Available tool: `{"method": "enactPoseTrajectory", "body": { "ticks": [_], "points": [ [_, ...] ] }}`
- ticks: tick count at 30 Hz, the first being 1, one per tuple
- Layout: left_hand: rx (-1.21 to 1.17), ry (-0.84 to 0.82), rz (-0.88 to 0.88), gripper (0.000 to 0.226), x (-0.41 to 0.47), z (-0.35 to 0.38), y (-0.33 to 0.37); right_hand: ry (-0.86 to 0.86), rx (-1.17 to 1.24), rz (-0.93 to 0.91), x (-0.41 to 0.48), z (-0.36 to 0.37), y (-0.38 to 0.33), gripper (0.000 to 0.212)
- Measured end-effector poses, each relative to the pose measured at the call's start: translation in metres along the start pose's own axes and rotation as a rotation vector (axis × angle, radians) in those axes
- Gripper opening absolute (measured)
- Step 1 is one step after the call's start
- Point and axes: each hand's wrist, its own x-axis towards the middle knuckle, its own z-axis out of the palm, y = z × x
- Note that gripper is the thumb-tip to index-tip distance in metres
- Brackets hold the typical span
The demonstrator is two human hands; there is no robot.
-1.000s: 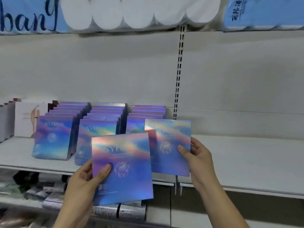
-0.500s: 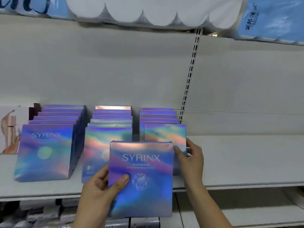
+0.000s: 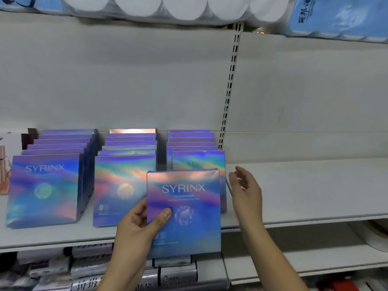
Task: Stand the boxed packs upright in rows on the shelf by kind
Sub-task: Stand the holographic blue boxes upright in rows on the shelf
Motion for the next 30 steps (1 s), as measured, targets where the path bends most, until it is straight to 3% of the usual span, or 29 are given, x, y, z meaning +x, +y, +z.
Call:
{"method": "enactPoseTrajectory", "body": {
  "ticks": [2, 5, 9, 12, 15, 20, 27, 30],
  "points": [
    [-0.009, -0.008, 0.000, 0.043, 0.002, 0.007, 0.002, -0.004, 0.108, -0.052, -0.003, -0.017, -0.012, 0.030],
    [-0.014, -0.021, 0.007, 0.047, 0.009, 0.021, 0.006, -0.195, 0.156, -0.067, -0.014, -0.033, -0.026, 0.042],
    [0.006, -0.033, 0.006, 0.045, 0.013, 0.041, 0.006, -0.409, 0.219, 0.004, -0.024, -0.040, -0.025, 0.020],
    [-0.003, -0.026, -0.006, 0.043, 0.013, 0.048, 0.004, -0.454, 0.180, -0.010, -0.021, -0.050, -0.026, 0.031],
    [0.019, -0.036, -0.001, 0.045, 0.013, 0.052, 0.004, -0.451, 0.186, -0.006, -0.015, -0.051, -0.024, 0.028],
    [0.155, -0.021, 0.046, 0.078, 0.012, 0.040, 0.017, -0.378, 0.222, 0.042, 0.001, -0.037, -0.019, 0.026],
    [0.206, 0.022, 0.010, 0.092, 0.010, 0.023, 0.018, -0.274, 0.104, -0.005, 0.016, -0.008, -0.010, 0.024],
    [0.202, 0.020, 0.002, 0.087, 0.007, 0.021, 0.013, -0.183, -0.025, -0.066, 0.009, 0.002, -0.004, 0.025]
  ]
}}
